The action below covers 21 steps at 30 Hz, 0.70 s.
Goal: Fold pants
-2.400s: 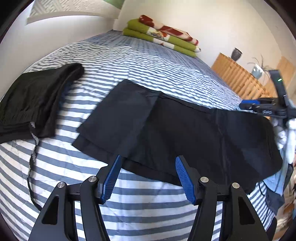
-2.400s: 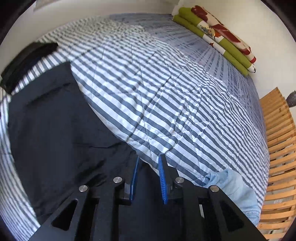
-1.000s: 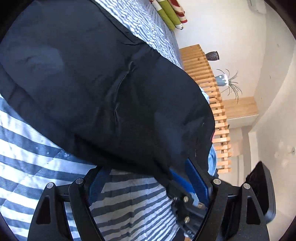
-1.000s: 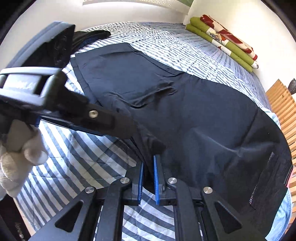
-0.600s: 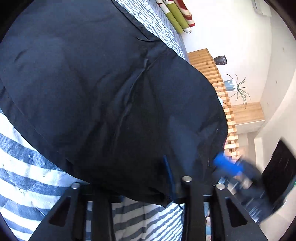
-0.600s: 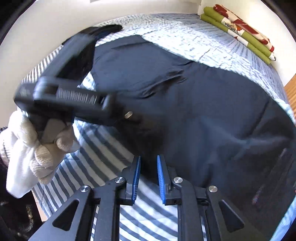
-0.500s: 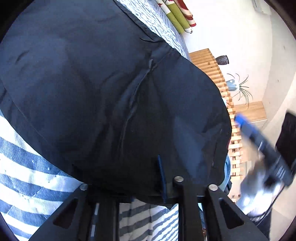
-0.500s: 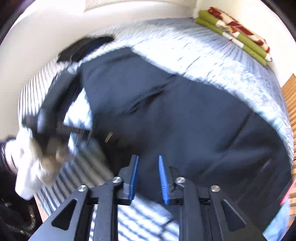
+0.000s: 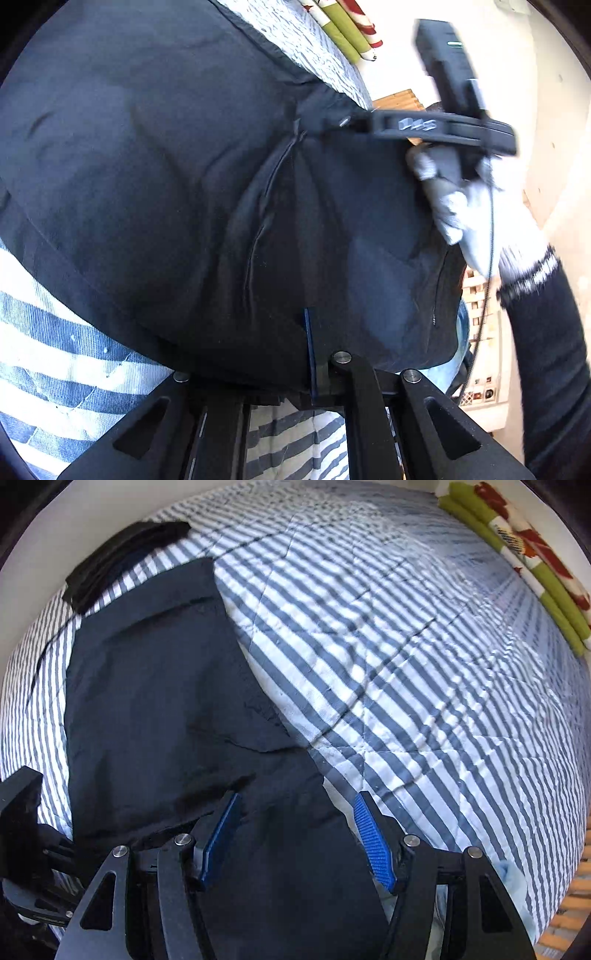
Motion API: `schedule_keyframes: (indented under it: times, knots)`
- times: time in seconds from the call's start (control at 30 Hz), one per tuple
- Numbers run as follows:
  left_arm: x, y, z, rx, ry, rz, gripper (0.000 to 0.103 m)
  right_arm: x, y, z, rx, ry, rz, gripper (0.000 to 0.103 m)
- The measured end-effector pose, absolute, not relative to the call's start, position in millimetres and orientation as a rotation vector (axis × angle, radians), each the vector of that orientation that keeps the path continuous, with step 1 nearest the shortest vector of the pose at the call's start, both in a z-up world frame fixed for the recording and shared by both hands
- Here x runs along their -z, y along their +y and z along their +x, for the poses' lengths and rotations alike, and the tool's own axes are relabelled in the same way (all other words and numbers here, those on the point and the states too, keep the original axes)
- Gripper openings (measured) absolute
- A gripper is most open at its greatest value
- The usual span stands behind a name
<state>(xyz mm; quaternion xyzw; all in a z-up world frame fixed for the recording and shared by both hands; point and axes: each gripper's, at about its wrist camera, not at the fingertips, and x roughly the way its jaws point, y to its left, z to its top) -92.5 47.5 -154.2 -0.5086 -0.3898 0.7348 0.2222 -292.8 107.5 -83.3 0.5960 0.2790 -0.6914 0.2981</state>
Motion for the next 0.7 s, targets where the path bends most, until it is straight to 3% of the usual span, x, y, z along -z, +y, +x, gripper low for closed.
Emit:
schedule_keyframes:
  times: [0.07,0.17,0.23,0.27,0.3,0.37,0.4,0.7]
  knots:
    - [154,50,-95,-2.034,-1.072,-1.405,0.006,104,107,-299,1.746,0.774,1.653,0.062]
    - [154,51,-99,-2.031,-1.070,-1.400,0.005,114,115,-309,1.703,0.661,1.708,0.072]
    - [152,51,-94,-2.036,-1.060,-1.397,0.005,112,118,-308,1.701,0.635,1.698,0.066]
    - [150,52,-93,-2.044,-1.047,-1.393,0.005,109,121,-306,1.702,0.621,1.687,0.055]
    - [149,52,-92,-2.050,-1.035,-1.389,0.005,106,123,-303,1.695,0.585,1.682,0.033]
    - [142,53,-93,-2.061,-1.020,-1.377,0.004,95,128,-295,1.707,0.515,1.664,0.009]
    - [136,52,-91,-2.073,-1.007,-1.361,0.004,89,130,-288,1.714,0.500,1.641,0.003]
    - [14,1,-28,-2.275,-0.855,-0.990,0.002,-28,174,-215,1.885,0.030,1.328,0.003]
